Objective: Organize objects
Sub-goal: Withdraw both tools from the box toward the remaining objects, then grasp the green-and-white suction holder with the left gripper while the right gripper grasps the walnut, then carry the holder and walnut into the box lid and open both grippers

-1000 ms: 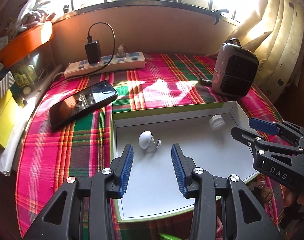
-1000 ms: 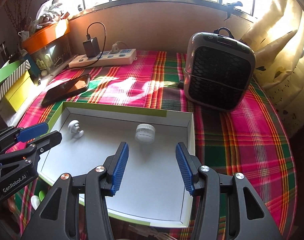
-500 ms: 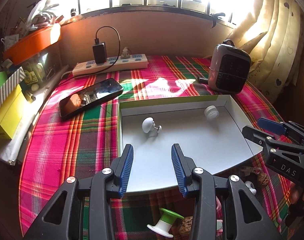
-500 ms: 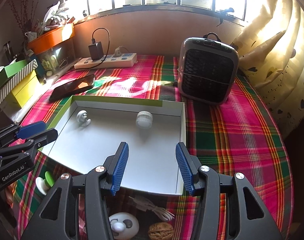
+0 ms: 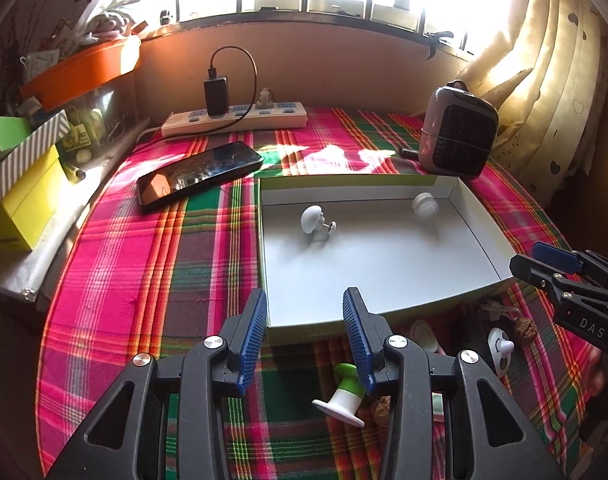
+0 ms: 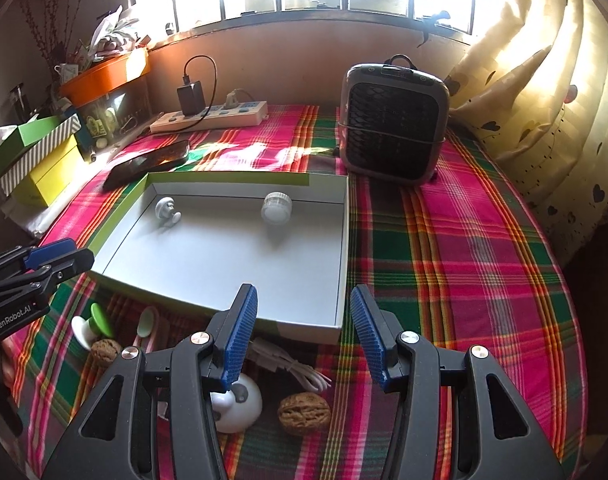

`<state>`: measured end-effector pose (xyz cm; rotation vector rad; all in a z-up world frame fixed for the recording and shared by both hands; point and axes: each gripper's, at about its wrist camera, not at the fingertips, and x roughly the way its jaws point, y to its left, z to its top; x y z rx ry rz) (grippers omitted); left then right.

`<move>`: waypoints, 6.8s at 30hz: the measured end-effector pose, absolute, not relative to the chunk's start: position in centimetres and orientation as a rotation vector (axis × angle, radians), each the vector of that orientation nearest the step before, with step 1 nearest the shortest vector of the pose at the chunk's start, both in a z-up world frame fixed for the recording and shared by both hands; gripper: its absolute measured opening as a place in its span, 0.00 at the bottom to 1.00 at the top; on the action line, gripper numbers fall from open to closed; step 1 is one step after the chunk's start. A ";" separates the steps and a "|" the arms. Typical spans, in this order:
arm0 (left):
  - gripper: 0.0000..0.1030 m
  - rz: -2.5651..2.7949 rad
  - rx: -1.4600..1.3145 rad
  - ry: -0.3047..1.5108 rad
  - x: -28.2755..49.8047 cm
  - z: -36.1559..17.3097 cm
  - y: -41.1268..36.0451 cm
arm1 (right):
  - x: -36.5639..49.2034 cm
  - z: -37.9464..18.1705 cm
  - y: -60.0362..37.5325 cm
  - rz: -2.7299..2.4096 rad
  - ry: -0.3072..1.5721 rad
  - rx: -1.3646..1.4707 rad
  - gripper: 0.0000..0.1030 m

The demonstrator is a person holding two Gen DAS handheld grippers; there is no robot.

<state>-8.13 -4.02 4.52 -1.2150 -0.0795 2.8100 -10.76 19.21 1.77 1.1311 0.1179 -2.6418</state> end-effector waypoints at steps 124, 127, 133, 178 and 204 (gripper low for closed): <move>0.40 2.681 -1.303 -0.152 -6.1 1.3 -3.4 | -7.3 -2.5 20.7 -2.600 0.160 1.239 0.32; 0.40 2.681 -1.289 -0.144 -6.0 1.7 -3.2 | -7.3 -2.1 20.7 -2.604 0.155 1.222 0.32; 0.40 2.677 -1.247 -0.136 -5.7 2.8 -2.8 | -7.3 -1.2 20.6 -2.610 0.143 1.193 0.32; 0.40 2.680 -1.242 -0.066 -14.9 3.3 -1.6 | -21.2 1.2 11.3 -2.388 0.215 1.127 0.32; 0.40 2.685 -1.314 0.023 -16.6 1.4 -1.1 | -23.9 -1.3 9.1 -2.369 0.320 1.245 0.32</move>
